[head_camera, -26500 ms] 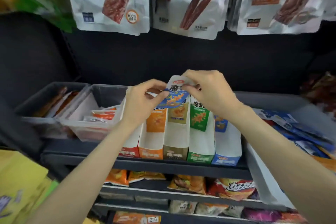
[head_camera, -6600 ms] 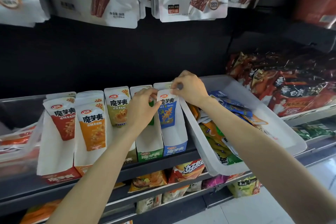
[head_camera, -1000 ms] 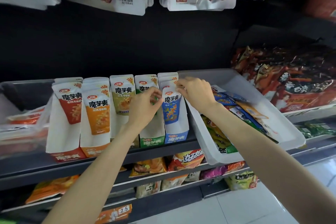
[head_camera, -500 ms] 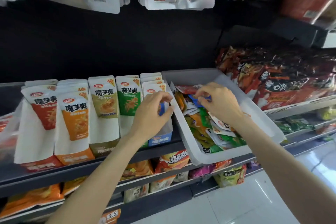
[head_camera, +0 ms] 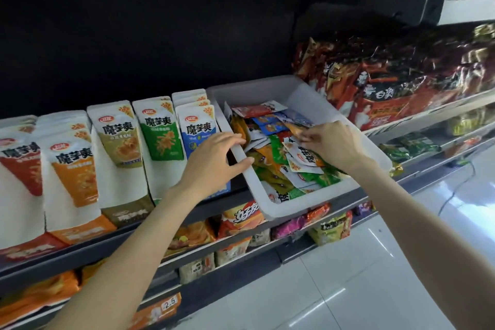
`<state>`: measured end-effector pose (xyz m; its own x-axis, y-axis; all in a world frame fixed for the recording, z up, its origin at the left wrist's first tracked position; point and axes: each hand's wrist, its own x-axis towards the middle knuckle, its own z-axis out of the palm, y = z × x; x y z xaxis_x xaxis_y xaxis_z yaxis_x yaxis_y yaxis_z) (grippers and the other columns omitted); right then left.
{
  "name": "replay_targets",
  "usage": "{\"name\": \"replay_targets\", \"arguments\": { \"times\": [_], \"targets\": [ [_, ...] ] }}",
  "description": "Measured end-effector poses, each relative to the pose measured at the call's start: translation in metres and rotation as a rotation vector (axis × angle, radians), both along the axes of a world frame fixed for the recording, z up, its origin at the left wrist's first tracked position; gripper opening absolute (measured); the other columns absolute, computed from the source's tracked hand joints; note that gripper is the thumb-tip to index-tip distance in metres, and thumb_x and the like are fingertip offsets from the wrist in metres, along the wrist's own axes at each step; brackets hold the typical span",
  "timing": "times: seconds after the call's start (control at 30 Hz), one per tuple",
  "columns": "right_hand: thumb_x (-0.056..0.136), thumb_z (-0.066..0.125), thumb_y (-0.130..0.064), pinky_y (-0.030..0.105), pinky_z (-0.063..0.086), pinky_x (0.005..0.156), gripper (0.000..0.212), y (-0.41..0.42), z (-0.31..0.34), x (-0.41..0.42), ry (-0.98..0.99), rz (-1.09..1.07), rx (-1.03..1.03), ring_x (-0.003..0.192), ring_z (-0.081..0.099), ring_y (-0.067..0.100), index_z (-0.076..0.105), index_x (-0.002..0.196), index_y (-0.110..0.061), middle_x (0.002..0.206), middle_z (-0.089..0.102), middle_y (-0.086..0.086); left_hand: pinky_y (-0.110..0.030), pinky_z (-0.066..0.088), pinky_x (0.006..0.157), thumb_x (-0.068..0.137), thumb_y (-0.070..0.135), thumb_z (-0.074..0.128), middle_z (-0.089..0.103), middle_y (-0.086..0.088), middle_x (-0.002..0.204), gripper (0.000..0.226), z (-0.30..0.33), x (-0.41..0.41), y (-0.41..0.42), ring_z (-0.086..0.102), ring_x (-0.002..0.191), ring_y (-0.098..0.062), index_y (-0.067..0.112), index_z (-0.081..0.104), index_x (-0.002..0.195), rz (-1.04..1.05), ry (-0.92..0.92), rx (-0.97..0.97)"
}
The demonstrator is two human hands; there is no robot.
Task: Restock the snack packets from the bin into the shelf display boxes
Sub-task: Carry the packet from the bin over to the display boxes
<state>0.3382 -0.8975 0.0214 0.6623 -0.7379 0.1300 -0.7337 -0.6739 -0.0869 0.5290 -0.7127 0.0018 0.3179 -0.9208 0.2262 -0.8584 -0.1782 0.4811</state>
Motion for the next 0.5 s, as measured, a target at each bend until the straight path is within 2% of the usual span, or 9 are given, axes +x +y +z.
{"name": "replay_targets", "arguments": {
  "times": [0.07, 0.1, 0.17, 0.23, 0.3, 0.37, 0.4, 0.43, 0.5],
  "targets": [
    [0.094, 0.051, -0.044, 0.036, 0.052, 0.071, 0.030, 0.016, 0.008, -0.001, -0.094, 0.069, -0.087, 0.083, 0.065, 0.027, 0.067, 0.117, -0.032, 0.094, 0.073, 0.005, -0.030, 0.032, 0.105, 0.087, 0.054, 0.055, 0.046, 0.013, 0.141, 0.053, 0.002, -0.001, 0.001, 0.036, 0.132, -0.006, 0.029, 0.050, 0.133, 0.011, 0.010, -0.010],
    [0.095, 0.051, -0.038, 0.036, 0.049, 0.065, 0.027, 0.026, 0.016, -0.001, -0.200, 0.078, -0.126, 0.075, 0.063, 0.029, 0.069, 0.112, -0.025, 0.082, 0.071, 0.005, -0.028, 0.032, 0.103, 0.087, 0.052, 0.057, 0.047, 0.013, 0.140, 0.051, 0.004, -0.003, 0.001, 0.038, 0.130, -0.006, 0.030, 0.049, 0.133, 0.026, 0.050, -0.039],
    [0.094, 0.056, -0.027, 0.036, 0.041, 0.053, 0.016, 0.042, 0.032, -0.002, -0.547, 0.029, -0.067, 0.060, 0.055, 0.031, 0.065, 0.091, -0.014, 0.062, 0.059, 0.001, -0.021, 0.035, 0.098, 0.087, 0.046, 0.060, 0.050, 0.016, 0.131, 0.049, 0.010, -0.007, 0.001, 0.042, 0.122, -0.001, 0.030, 0.050, 0.132, 0.064, 0.244, -0.148],
    [0.093, 0.060, -0.023, 0.043, 0.053, 0.056, 0.007, 0.060, 0.049, -0.001, -0.999, -0.024, 0.332, 0.064, 0.064, 0.030, 0.056, 0.089, -0.019, 0.072, 0.065, 0.004, -0.015, 0.039, 0.095, 0.087, 0.041, 0.061, 0.056, 0.021, 0.121, 0.045, 0.023, -0.012, -0.001, 0.050, 0.112, 0.004, 0.029, 0.053, 0.129, 0.074, 0.545, -0.244],
    [0.092, 0.060, -0.015, 0.036, 0.059, 0.065, 0.012, 0.078, 0.055, 0.004, -1.301, -0.016, 0.803, 0.074, 0.070, 0.020, 0.052, 0.101, -0.018, 0.091, 0.069, 0.001, -0.023, 0.046, 0.097, 0.090, 0.036, 0.057, 0.064, 0.014, 0.117, 0.040, 0.038, -0.019, -0.003, 0.061, 0.106, -0.003, 0.027, 0.052, 0.129, 0.014, 0.879, -0.286],
    [0.092, 0.059, -0.010, 0.031, 0.057, 0.071, 0.018, 0.091, 0.051, 0.011, -1.376, 0.002, 1.047, 0.084, 0.069, 0.018, 0.050, 0.108, -0.013, 0.101, 0.068, 0.004, -0.027, 0.052, 0.090, 0.089, 0.036, 0.054, 0.067, 0.004, 0.116, 0.044, 0.051, -0.026, -0.005, 0.066, 0.102, -0.011, 0.023, 0.050, 0.131, -0.056, 1.149, -0.336],
    [0.092, 0.059, -0.010, 0.032, 0.057, 0.073, 0.018, 0.098, 0.048, 0.015, -1.376, 0.010, 1.114, 0.089, 0.069, 0.019, 0.050, 0.107, -0.013, 0.105, 0.067, 0.006, -0.026, 0.054, 0.085, 0.086, 0.038, 0.054, 0.068, 0.002, 0.115, 0.048, 0.055, -0.029, -0.006, 0.067, 0.101, -0.013, 0.021, 0.050, 0.131, -0.071, 1.210, -0.372],
    [0.092, 0.059, -0.010, 0.032, 0.056, 0.074, 0.018, 0.102, 0.042, 0.019, -1.367, 0.018, 1.158, 0.092, 0.069, 0.020, 0.050, 0.106, -0.014, 0.106, 0.067, 0.007, -0.025, 0.055, 0.081, 0.084, 0.039, 0.056, 0.068, 0.001, 0.113, 0.049, 0.057, -0.032, -0.007, 0.067, 0.100, -0.013, 0.020, 0.052, 0.129, -0.067, 1.218, -0.407],
    [0.092, 0.059, -0.011, 0.031, 0.057, 0.075, 0.016, 0.110, 0.034, 0.027, -1.298, 0.014, 1.187, 0.094, 0.068, 0.020, 0.051, 0.105, -0.015, 0.105, 0.067, 0.006, -0.020, 0.054, 0.074, 0.088, 0.031, 0.060, 0.069, 0.002, 0.107, 0.037, 0.058, -0.033, -0.008, 0.067, 0.096, -0.009, 0.019, 0.056, 0.122, 0.002, 1.149, -0.477]
  ]
}}
